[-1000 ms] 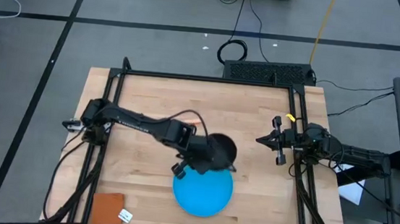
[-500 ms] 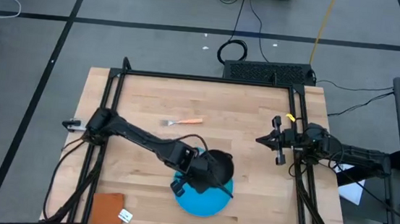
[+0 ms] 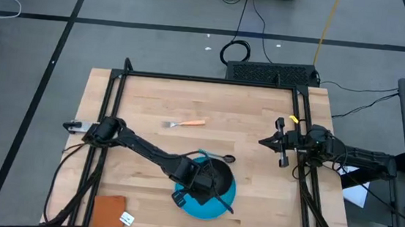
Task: Set table place
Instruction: Put the bowl on top of the plate
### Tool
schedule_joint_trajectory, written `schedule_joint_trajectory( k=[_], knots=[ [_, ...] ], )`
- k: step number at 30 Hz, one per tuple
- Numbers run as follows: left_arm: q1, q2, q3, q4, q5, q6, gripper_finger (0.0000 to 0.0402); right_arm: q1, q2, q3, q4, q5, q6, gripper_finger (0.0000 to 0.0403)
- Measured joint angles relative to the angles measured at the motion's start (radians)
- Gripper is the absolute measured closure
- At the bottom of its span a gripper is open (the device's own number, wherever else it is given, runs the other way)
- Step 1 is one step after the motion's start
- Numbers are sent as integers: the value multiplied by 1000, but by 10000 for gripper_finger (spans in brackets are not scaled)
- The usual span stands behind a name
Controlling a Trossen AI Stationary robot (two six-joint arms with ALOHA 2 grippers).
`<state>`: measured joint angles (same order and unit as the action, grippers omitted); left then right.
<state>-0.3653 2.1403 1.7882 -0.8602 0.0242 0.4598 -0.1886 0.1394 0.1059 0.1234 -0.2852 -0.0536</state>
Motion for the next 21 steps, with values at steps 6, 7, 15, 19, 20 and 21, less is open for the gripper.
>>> schedule_joint_trajectory(
  k=[6,7,15,19,20,21],
  knots=[
    [-42,0,0,-6,0,-67,399,0,0,0,0,0,0,403],
    [-48,0,0,-5,0,-76,399,0,0,0,0,0,0,403],
    [-76,0,0,-3,-27,-124,399,0,0,0,0,0,0,403],
    [-76,0,0,-1,-33,-136,399,0,0,0,0,0,0,403],
    [-76,0,0,-1,-34,-140,399,0,0,0,0,0,0,403],
    [-76,0,-4,4,-34,-142,399,0,0,0,0,0,0,403]
  ],
)
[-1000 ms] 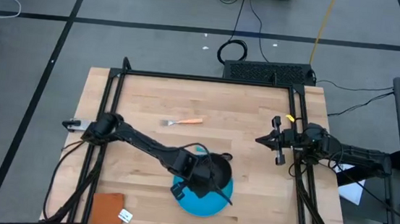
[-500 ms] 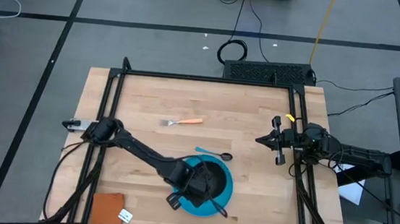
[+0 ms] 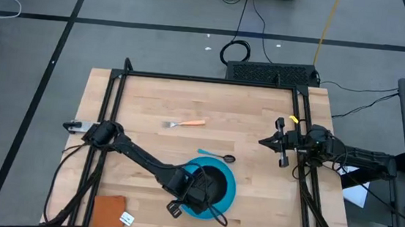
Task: Set table place
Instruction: Put the bowl on top of the plate
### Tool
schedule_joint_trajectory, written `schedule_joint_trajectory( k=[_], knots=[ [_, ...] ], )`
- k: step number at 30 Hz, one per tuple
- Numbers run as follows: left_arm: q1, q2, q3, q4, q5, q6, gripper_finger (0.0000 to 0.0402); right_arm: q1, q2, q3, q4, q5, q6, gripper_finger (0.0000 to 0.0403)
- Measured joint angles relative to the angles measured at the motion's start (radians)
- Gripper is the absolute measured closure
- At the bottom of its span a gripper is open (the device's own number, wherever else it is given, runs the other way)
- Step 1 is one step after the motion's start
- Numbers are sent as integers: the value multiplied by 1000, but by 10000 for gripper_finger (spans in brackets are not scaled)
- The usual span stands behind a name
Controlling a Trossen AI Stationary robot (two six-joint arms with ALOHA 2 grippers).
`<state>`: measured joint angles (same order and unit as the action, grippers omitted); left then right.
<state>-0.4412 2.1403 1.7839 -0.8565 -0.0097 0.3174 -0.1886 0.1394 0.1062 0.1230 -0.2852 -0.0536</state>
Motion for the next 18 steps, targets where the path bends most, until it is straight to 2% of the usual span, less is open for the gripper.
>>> schedule_joint_trajectory(
  k=[18],
  knots=[
    [-2,0,-15,-5,-12,-59,396,0,0,1,0,0,0,403]
  ],
)
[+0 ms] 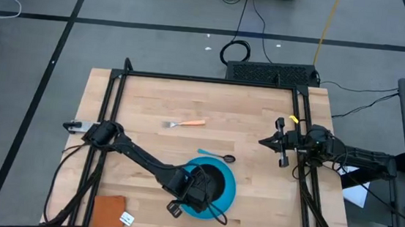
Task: Set table place
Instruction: Put the bowl on top of the plate
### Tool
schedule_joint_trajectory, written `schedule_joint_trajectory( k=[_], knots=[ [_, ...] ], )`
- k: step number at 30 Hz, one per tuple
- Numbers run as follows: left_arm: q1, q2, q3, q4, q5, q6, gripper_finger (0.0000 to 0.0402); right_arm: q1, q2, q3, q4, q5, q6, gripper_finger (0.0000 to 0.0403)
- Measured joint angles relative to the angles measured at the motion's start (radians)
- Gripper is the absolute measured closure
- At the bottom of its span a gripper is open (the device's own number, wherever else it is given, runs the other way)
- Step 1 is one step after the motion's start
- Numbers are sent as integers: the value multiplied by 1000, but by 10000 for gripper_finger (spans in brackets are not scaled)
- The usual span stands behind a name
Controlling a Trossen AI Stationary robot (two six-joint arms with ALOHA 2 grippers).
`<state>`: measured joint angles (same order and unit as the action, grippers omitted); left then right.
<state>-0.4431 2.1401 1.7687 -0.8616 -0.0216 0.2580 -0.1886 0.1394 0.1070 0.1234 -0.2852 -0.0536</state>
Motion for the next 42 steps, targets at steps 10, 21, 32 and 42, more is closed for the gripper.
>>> schedule_joint_trajectory(
  k=[10,21,32,42],
  knots=[
    [-8,0,0,8,10,-32,396,0,0,0,0,0,0,403],
    [-10,0,0,39,30,-52,397,0,0,0,0,0,0,403],
    [-10,0,-30,45,31,-58,380,0,0,0,0,0,1,403],
    [-10,-2,-57,59,31,-88,350,0,0,0,0,0,1,403]
  ],
)
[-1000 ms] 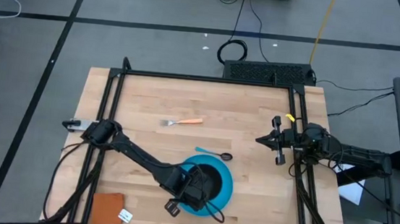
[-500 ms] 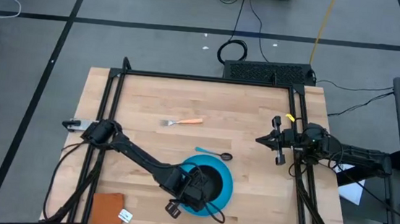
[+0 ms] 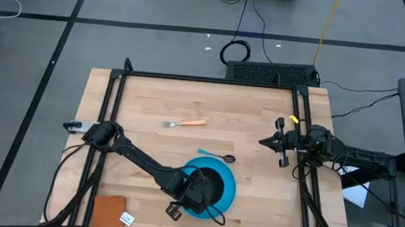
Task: Set table place
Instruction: Put the bowl on top of the plate, then put the pink fork on the right side of the plate on the table
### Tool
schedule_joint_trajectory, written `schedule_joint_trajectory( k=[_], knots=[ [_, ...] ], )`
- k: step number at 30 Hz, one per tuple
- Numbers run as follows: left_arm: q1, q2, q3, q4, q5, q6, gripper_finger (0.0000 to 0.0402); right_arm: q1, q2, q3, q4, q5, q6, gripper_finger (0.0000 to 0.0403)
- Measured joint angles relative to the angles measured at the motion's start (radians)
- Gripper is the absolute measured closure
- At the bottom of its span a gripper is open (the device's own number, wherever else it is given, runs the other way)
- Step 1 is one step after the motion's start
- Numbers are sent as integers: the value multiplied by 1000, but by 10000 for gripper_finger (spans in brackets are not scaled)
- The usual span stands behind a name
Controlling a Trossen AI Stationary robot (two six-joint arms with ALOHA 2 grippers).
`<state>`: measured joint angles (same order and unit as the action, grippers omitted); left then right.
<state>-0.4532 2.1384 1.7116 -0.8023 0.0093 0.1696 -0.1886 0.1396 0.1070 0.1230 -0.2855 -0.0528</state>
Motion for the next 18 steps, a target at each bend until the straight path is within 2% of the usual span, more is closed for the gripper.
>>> schedule_joint_trajectory(
  k=[8,18],
  knots=[
    [0,1,0,22,-1,2,287,0,0,0,0,0,0,403],
    [1,-12,27,35,14,-37,230,0,0,0,0,0,0,403]
  ],
)
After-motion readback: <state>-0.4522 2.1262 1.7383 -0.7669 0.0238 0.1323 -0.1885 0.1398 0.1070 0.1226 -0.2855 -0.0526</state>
